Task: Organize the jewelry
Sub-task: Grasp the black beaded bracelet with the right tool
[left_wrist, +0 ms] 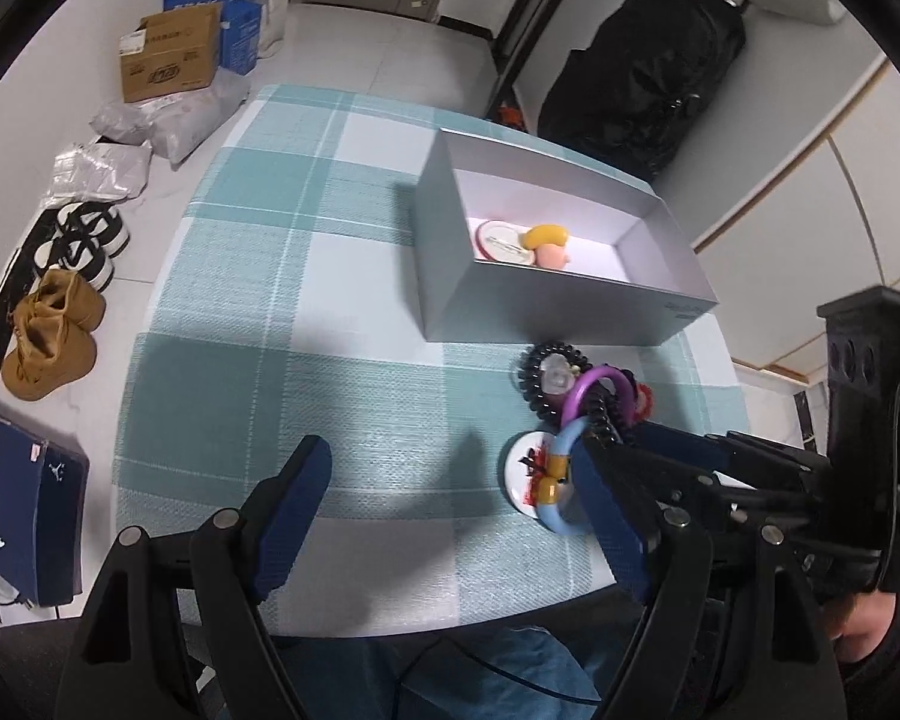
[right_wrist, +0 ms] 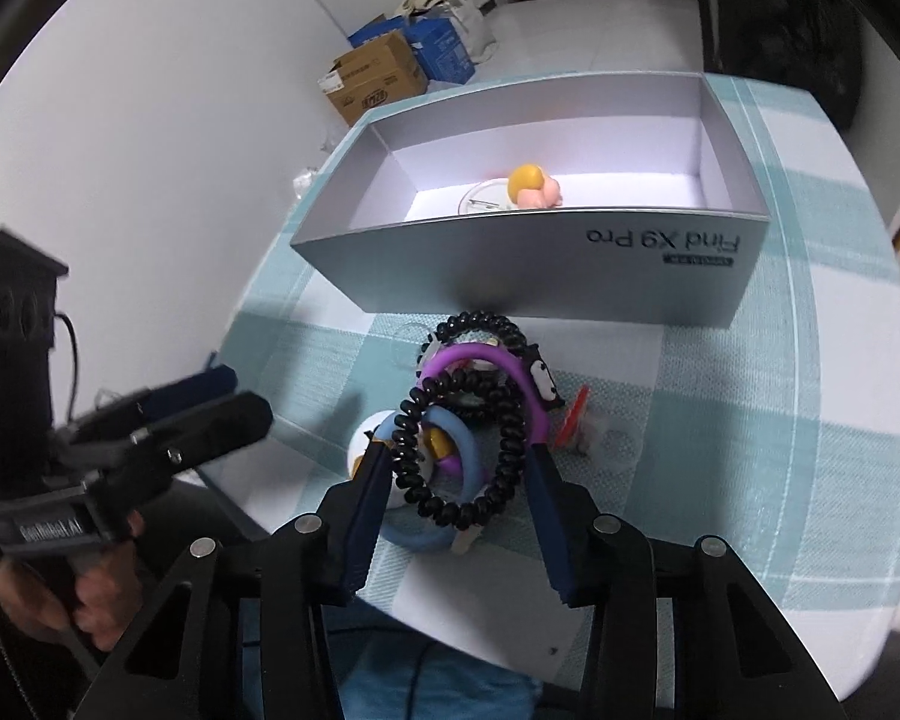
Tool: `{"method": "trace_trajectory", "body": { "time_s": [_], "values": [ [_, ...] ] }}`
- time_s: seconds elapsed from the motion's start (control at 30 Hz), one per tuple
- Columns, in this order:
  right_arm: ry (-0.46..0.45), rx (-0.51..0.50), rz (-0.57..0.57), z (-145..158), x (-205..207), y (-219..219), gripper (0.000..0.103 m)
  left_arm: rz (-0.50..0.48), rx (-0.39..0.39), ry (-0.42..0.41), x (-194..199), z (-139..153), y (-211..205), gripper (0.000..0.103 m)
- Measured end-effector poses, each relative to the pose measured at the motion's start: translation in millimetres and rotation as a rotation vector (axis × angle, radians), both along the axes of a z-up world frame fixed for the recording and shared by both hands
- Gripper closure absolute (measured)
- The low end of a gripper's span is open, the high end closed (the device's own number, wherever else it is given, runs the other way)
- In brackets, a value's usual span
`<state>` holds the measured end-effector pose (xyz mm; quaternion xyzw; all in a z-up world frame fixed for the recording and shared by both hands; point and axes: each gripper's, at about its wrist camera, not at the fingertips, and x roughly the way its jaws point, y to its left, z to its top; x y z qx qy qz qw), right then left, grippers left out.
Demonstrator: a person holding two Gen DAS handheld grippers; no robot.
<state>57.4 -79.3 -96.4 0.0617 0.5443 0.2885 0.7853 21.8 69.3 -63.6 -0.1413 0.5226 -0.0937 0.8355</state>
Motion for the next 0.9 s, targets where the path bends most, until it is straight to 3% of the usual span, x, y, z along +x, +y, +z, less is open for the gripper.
{"method": "trace_trajectory", "body": {
  "time_s": [0.13,0.23,0.47,0.67,0.83,0.87,0.9],
  "values": [
    [0.007,0.043,-0.024,4.3,0.2,-8.3,0.059,-0.020,0.017,0.011,-0.9,-3.9,-3.8,0.024],
    [0.004,0.075,-0.037,9.4,-0.9,-15.2,0.059,-0.050,0.103,0.016,-2.5,-7.7,-14.2,0.024],
    [0.001,0.097,-0.060,16.3,-2.4,-23.5,0.059,-0.151,0.127,0.027,-4.6,-15.1,-39.2,0.024],
    [-0.004,0.113,-0.091,20.4,-2.5,-35.4,0.059,-0.167,0.229,-0.031,-2.7,-9.7,-55.2,0.024],
    [-0.001,0.127,-0.125,22.9,-4.6,-47.8,0.059,-0.225,0.219,-0.050,-1.4,-14.5,-62.4,0.025],
    [0.000,0.126,-0.130,22.4,-4.1,-48.5,0.059,-0.230,0.229,-0.054,-1.0,-15.2,-64.1,0.027],
    [0.002,0.127,-0.134,21.1,-2.5,-48.9,0.059,-0.236,0.245,-0.055,-0.5,-16.2,-65.4,0.038]
  ]
}}
